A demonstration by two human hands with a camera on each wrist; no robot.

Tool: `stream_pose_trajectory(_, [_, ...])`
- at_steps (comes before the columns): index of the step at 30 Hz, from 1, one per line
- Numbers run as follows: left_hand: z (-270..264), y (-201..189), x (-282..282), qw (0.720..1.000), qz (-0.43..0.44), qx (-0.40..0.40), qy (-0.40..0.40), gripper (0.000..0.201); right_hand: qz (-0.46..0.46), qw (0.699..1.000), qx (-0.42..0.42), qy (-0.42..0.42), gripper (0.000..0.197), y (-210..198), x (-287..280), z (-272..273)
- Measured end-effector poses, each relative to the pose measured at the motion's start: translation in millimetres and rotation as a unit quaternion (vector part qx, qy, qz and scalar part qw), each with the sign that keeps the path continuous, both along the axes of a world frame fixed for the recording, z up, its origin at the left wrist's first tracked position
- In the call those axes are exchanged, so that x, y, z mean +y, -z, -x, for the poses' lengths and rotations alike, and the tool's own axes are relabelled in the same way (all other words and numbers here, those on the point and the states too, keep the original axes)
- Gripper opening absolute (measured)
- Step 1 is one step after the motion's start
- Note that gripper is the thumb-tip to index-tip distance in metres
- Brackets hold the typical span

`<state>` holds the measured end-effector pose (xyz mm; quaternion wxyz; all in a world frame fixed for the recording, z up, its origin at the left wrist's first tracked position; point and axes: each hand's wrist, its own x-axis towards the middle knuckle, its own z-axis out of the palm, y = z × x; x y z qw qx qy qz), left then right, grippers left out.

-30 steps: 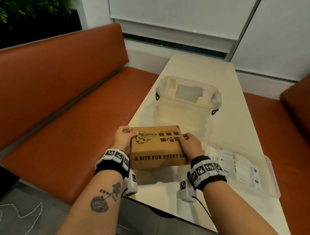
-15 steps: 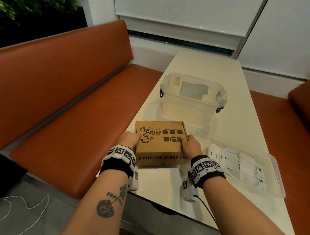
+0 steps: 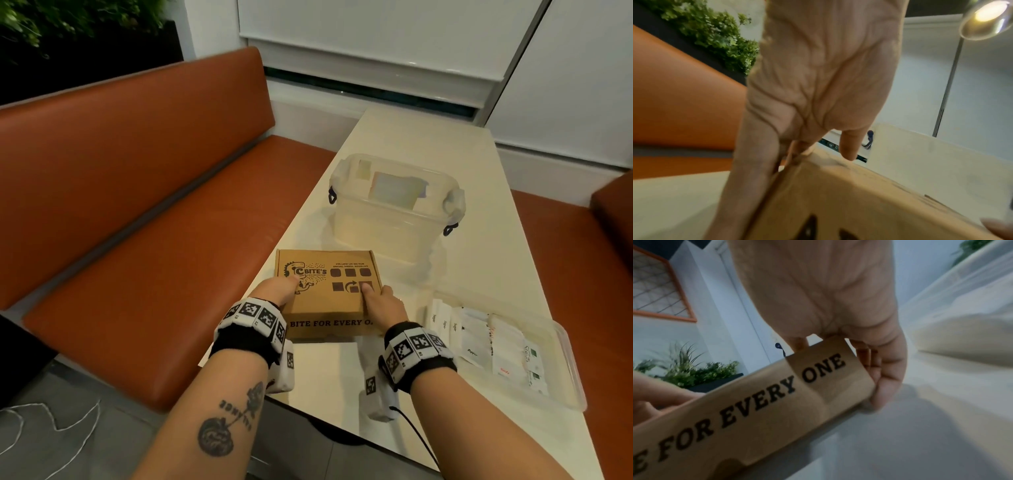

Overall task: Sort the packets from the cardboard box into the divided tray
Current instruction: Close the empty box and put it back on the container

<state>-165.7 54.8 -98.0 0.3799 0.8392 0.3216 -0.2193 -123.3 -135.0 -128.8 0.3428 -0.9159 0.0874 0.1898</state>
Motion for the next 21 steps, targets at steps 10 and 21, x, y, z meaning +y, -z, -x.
stream_pose_trajectory(10, [-9, -1, 19, 0.979, -0.05, -0.115, -0.161, 0.068, -0.201, 0.953, -0.221, -0.044, 0.05, -29, 10, 5])
stream_pose_trajectory(21, [-90, -86, -24, 0.901, -0.101, -0.412, -0.094, 0.034, -0.245, 0.889, -0.381, 0.067, 0.039, -95, -22, -56])
